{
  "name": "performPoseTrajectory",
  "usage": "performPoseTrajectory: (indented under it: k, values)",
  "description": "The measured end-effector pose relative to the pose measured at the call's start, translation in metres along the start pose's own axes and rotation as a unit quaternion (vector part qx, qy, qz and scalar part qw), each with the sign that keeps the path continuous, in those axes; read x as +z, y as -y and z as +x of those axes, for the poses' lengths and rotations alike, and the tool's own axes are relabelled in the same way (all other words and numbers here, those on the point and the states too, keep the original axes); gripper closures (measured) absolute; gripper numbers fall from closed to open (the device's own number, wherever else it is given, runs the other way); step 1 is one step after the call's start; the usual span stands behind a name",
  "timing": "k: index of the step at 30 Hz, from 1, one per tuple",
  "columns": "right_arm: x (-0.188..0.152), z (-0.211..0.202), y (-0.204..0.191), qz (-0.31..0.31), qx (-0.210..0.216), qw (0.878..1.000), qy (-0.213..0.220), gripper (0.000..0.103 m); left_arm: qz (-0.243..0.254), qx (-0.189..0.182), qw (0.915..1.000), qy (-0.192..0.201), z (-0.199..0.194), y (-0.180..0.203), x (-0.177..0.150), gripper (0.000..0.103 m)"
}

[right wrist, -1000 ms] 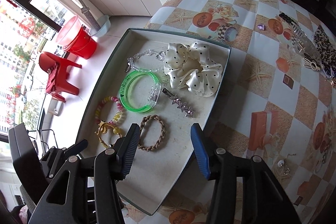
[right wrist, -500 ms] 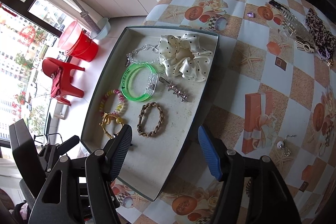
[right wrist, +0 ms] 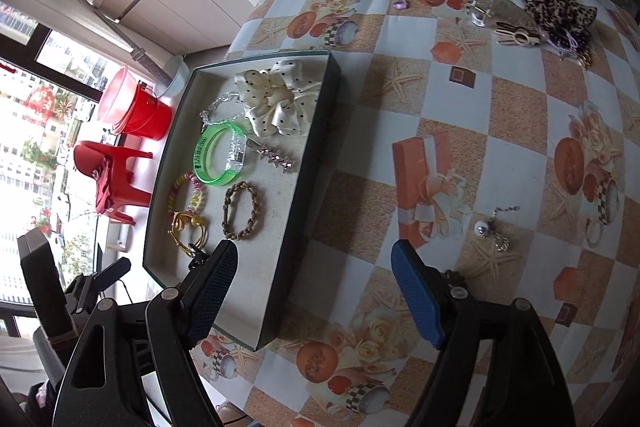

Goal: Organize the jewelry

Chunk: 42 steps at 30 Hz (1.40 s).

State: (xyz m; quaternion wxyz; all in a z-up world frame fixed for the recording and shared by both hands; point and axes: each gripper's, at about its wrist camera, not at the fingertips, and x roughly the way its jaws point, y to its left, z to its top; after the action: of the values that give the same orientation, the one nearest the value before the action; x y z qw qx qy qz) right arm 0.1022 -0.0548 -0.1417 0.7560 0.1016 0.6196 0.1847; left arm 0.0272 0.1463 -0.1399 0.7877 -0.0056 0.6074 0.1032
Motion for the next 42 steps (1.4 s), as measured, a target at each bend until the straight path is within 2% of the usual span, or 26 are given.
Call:
performPoseTrajectory:
  k: [4, 5, 6, 15, 20, 25, 31, 35, 37, 41, 42]
  values:
    - [-0.006, -0.009, 0.024, 0.027, -0.008, 1.0, 0.004, 0.009, 0.009, -0.007, 0.9999, 0.005, -0.011, 0.011, 0.006, 0.0]
    - [-0.008, -0.01, 0.029, 0.032, -0.01, 0.999, 0.004, 0.008, 0.012, -0.009, 0.9999, 0.007, -0.014, 0.014, 0.008, 0.0]
    - [-0.01, -0.013, 0.033, 0.037, -0.01, 0.999, 0.004, 0.0, 0.015, -0.011, 0.9998, 0.01, -0.017, 0.016, 0.01, 0.0]
    - [-0.027, -0.024, 0.064, 0.074, -0.01, 0.997, 0.02, 0.0, 0.051, -0.033, 0.998, 0.016, -0.021, 0.047, 0.026, 0.0]
    - [-0.04, -0.021, 0.087, 0.098, -0.029, 0.995, -0.002, 0.0, 0.074, -0.05, 0.9958, 0.02, -0.017, 0.067, 0.035, 0.0]
    - [-0.057, -0.016, 0.105, 0.109, -0.054, 0.992, -0.012, 0.0, 0.115, -0.075, 0.9901, 0.027, -0.014, 0.102, 0.046, 0.0]
    - [-0.071, -0.017, 0.108, 0.098, -0.084, 0.992, 0.0, 0.0, 0.159, -0.107, 0.9811, 0.03, -0.004, 0.148, 0.058, 0.0]
    - [-0.075, -0.015, 0.104, 0.087, -0.088, 0.992, 0.011, 0.0, 0.174, -0.127, 0.9761, 0.026, 0.003, 0.171, 0.066, 0.0]
    - [-0.076, -0.012, 0.104, 0.088, -0.082, 0.993, 0.013, 0.0, 0.181, -0.129, 0.9747, 0.023, 0.009, 0.18, 0.069, 0.006]
    - [-0.077, -0.005, 0.103, 0.095, -0.075, 0.992, 0.019, 0.001, 0.179, -0.133, 0.9749, 0.012, 0.018, 0.189, 0.073, 0.007]
    - [-0.077, -0.004, 0.103, 0.099, -0.077, 0.992, 0.022, 0.004, 0.178, -0.131, 0.9752, 0.012, 0.019, 0.191, 0.074, 0.007]
